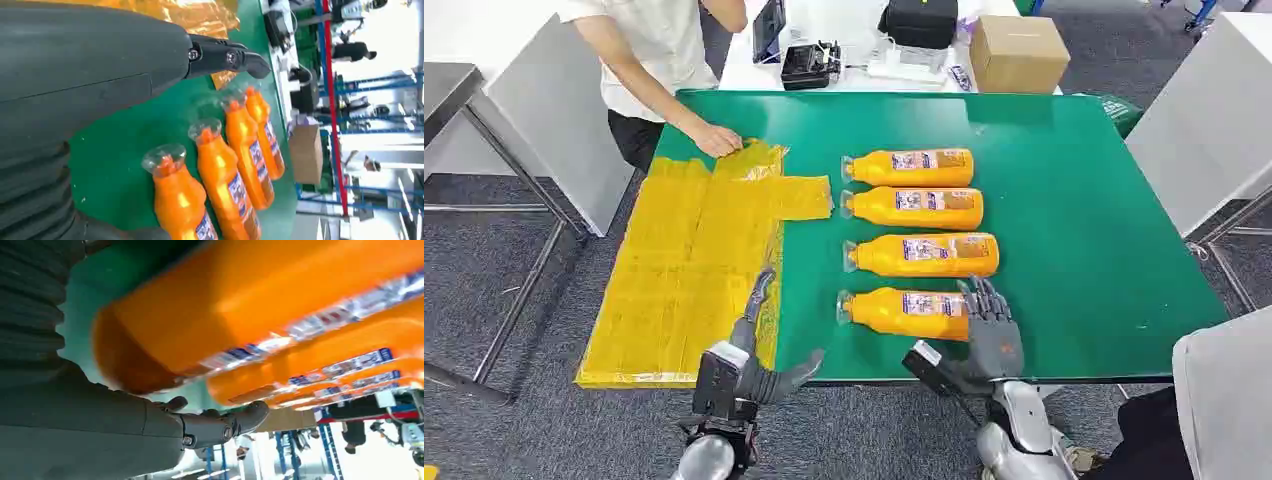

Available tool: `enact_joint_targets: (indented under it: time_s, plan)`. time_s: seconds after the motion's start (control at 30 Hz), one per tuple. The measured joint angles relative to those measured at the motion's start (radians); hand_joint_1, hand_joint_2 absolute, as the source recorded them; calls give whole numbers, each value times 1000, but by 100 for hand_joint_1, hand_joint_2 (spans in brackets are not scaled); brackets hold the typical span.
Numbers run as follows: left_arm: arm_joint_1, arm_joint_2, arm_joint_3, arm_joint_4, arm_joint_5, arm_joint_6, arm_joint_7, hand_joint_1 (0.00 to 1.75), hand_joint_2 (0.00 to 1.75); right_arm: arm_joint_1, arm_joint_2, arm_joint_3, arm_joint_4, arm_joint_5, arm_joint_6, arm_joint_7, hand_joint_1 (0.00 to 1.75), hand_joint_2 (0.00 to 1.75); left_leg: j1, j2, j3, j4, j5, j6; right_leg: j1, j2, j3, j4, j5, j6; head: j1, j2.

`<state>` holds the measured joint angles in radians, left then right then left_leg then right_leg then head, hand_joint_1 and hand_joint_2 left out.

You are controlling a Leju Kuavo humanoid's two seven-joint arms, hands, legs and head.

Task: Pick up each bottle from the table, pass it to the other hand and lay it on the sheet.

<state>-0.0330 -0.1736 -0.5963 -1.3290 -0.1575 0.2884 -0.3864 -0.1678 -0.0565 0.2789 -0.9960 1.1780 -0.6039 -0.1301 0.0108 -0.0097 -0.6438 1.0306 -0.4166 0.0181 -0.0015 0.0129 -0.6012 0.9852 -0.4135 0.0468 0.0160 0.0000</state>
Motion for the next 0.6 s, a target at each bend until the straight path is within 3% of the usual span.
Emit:
enact_joint_targets:
  time_s: [0.43, 0.47, 0.6]
  plan:
    - [-17, -2, -25, 22, 16, -12, 8, 0, 175, -95, 5, 52, 121, -3, 57, 27, 0, 175, 0, 0, 0, 0, 0, 0, 0, 0, 0, 0, 0, 0, 0, 0]
    - [-17, -2, -26, 22, 19, -15, 11, 0, 175, -101, 5, 54, 129, -5, 69, 35, 24, 175, 0, 1, 1, 0, 0, 0, 0, 0, 0, 0, 0, 0, 0, 0]
    - [-20, -2, -29, 22, 25, -29, 34, 0, 175, -143, 5, 66, 165, -31, 187, 105, 24, 175, 0, 4, 9, 0, -2, -1, 0, 3, 5, -1, 0, -1, 0, 0]
